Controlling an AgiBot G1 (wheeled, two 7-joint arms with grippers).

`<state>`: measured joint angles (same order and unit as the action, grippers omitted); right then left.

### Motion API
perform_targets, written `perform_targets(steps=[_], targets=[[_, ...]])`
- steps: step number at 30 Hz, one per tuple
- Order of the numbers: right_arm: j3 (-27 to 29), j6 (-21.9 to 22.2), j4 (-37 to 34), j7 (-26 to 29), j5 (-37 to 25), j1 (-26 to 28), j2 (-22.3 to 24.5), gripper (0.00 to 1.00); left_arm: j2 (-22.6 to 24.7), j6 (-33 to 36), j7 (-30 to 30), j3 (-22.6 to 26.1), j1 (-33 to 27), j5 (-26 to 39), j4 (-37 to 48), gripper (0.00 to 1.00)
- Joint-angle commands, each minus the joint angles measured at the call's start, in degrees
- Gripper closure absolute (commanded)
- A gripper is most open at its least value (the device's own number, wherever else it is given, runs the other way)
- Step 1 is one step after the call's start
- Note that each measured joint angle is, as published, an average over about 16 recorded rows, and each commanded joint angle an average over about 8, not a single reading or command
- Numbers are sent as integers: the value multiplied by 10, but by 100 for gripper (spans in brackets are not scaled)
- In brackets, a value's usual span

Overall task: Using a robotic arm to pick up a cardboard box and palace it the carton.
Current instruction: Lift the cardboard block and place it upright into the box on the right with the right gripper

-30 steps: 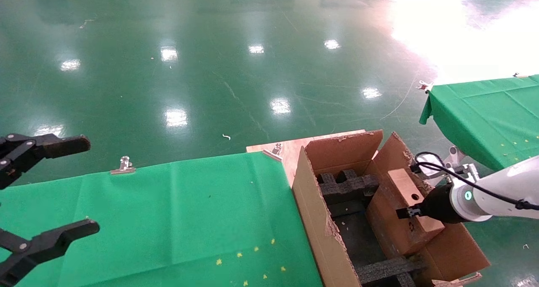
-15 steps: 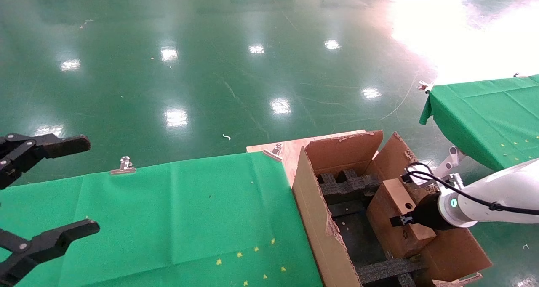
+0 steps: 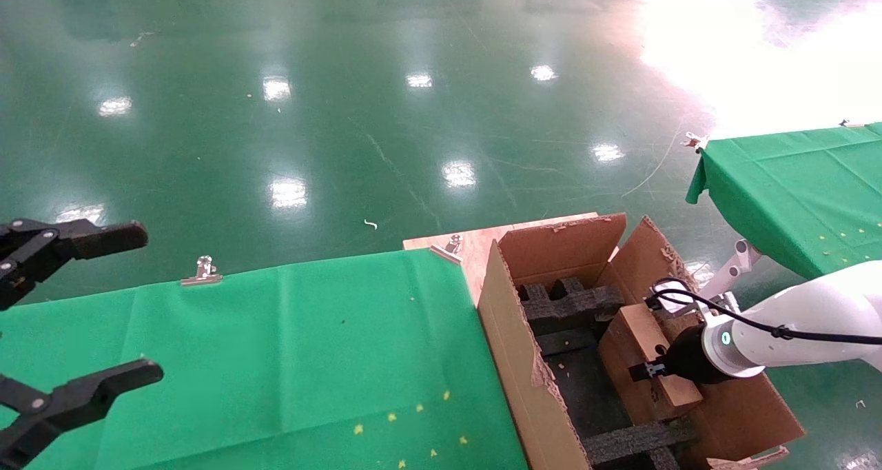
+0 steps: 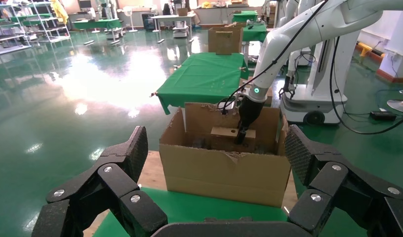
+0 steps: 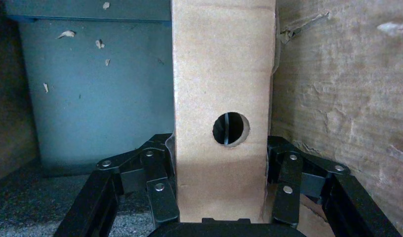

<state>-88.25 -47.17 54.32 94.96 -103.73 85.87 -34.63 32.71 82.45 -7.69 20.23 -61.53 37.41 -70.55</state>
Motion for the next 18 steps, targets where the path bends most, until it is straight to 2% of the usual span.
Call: perform_targets(steps=[1, 2, 18], targets=[[0, 1, -6, -6, 4, -1, -3, 7, 0, 0, 0, 0, 0, 0, 0, 0], [0, 0, -6, -6, 4, -1, -3, 0, 0, 0, 0, 0, 0, 0, 0, 0], [3, -4, 7, 2, 1, 7, 7, 0, 0, 0, 0, 0, 0, 0, 0, 0]])
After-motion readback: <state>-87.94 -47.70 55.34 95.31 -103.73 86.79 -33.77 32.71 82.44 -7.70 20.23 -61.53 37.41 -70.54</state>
